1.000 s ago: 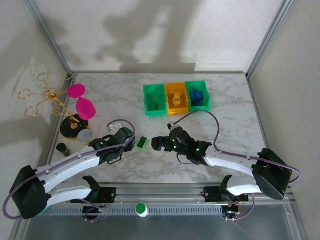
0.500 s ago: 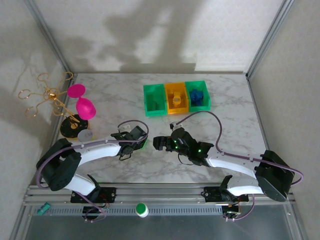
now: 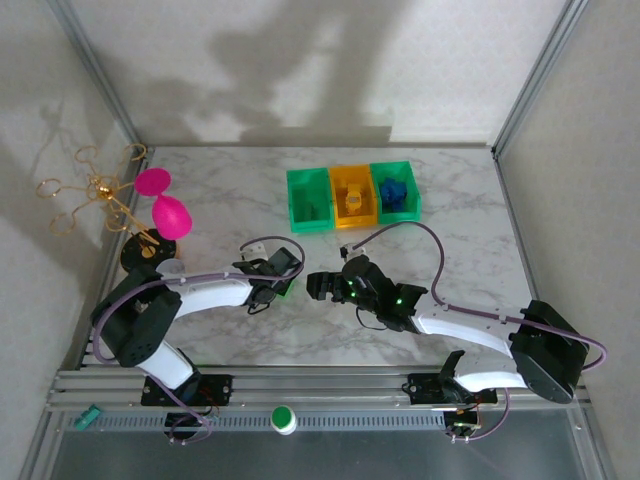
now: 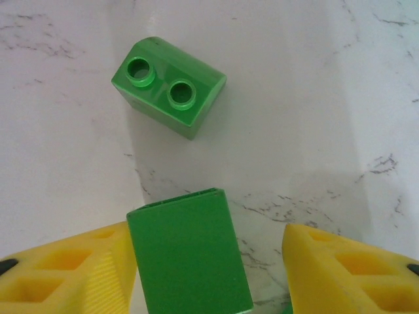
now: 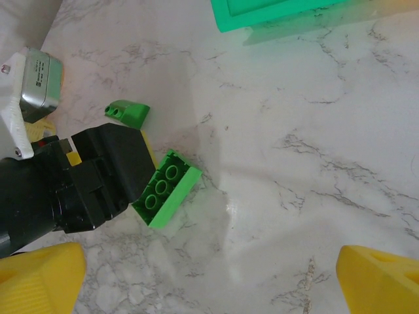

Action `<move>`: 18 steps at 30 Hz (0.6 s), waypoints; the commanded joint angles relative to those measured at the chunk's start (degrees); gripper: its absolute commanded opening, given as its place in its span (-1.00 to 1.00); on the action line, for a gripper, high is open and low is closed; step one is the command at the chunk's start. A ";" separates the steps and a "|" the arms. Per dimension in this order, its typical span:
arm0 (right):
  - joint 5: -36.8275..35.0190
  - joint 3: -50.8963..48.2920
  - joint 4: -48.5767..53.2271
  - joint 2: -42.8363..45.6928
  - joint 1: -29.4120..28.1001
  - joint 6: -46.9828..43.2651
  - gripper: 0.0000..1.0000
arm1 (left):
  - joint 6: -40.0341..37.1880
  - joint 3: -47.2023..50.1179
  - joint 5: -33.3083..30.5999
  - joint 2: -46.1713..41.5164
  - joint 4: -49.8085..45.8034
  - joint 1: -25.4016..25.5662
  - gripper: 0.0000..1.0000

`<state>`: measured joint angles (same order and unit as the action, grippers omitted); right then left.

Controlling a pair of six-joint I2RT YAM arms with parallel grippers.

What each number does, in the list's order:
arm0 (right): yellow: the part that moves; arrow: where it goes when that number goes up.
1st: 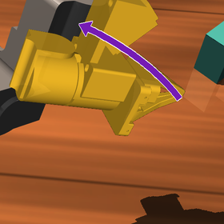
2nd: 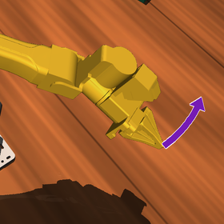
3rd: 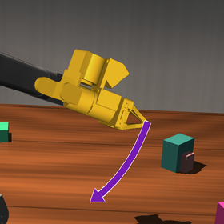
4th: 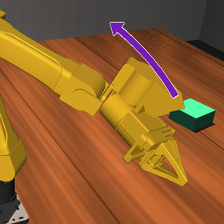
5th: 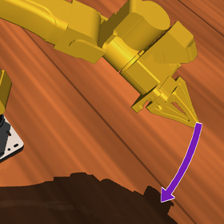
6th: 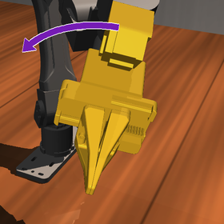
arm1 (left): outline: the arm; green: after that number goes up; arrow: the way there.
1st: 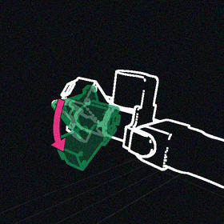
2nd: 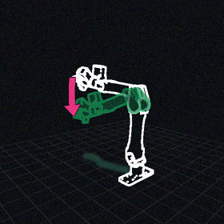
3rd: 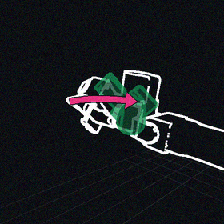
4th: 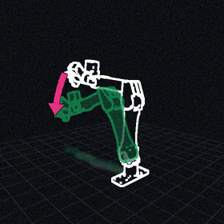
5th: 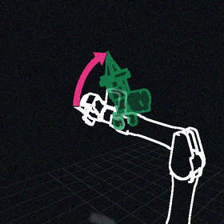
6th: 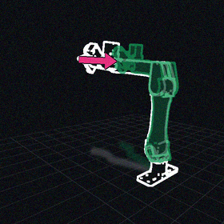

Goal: Sort the legos into containers by color
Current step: Pick up the lego from the center of the table.

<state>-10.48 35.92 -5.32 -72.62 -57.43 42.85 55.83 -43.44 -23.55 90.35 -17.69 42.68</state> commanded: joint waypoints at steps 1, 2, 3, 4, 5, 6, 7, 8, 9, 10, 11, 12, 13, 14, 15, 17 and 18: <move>-1.34 0.13 0.57 0.47 -0.39 -0.11 0.97 | 2.10 -0.11 -2.38 0.47 1.07 0.30 0.09; -1.38 0.12 0.71 0.51 -0.36 -0.13 0.97 | 2.09 0.06 -2.30 0.40 1.30 0.30 0.05; -1.44 0.13 0.74 0.58 -0.36 -0.12 0.97 | 1.96 0.32 -1.97 0.34 1.53 0.30 0.02; -1.49 0.03 0.67 0.55 -0.34 -0.04 0.97 | 1.67 0.62 -1.70 0.11 1.69 0.30 -0.02; -1.47 -0.01 0.54 0.56 -0.32 -0.04 0.97 | 1.57 0.80 -1.59 -0.02 1.82 0.30 -0.05; -1.39 0.02 0.41 0.53 -0.33 -0.01 0.97 | 1.41 1.11 -1.43 -0.32 2.00 0.30 -0.09; -1.38 0.16 0.40 0.42 -0.38 0.03 0.97 | 1.30 1.32 -1.33 -0.43 1.96 0.30 -0.11; -1.30 0.27 0.40 0.32 -0.35 -0.04 0.97 | 1.30 1.40 -1.41 -0.64 1.78 0.28 -0.14; -1.32 0.45 0.49 0.28 -0.32 -0.12 0.97 | 1.30 1.47 -1.50 -0.84 1.49 0.30 -0.15; -1.34 0.67 0.49 0.20 -0.32 -0.14 0.97 | 1.22 1.51 -1.50 -1.19 1.13 0.30 -0.18; -1.30 0.79 0.57 0.26 -0.34 -0.13 0.97 | 1.13 1.42 -1.57 -1.57 0.85 0.30 -0.20; -1.38 0.88 0.71 0.32 -0.36 -0.27 0.97 | 1.03 1.45 -1.70 -2.12 0.53 0.30 -0.23; -1.51 1.05 0.96 0.29 -0.33 -0.25 0.97 | 0.95 1.43 -1.85 -2.73 0.08 0.30 -0.26; -1.69 1.21 1.18 0.45 -0.27 -0.30 0.97 | 0.87 1.34 -2.08 -3.40 -0.39 0.30 -0.27; -1.81 1.26 1.36 0.60 -0.24 -0.23 0.97 | 0.86 1.05 -2.56 -4.06 -1.22 0.30 -0.28; -1.82 1.34 1.37 1.02 -0.21 -0.31 0.97 | 0.47 0.28 -3.44 -5.40 -2.73 0.30 -0.30; -1.83 1.37 1.45 1.20 -0.03 -0.18 0.97 | 0.13 -0.15 -3.85 -6.14 -3.44 0.39 -0.32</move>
<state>-10.76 35.92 -4.86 -72.62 -57.41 42.85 55.88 -42.52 -24.21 86.91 -17.58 42.68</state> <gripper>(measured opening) 0.986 0.361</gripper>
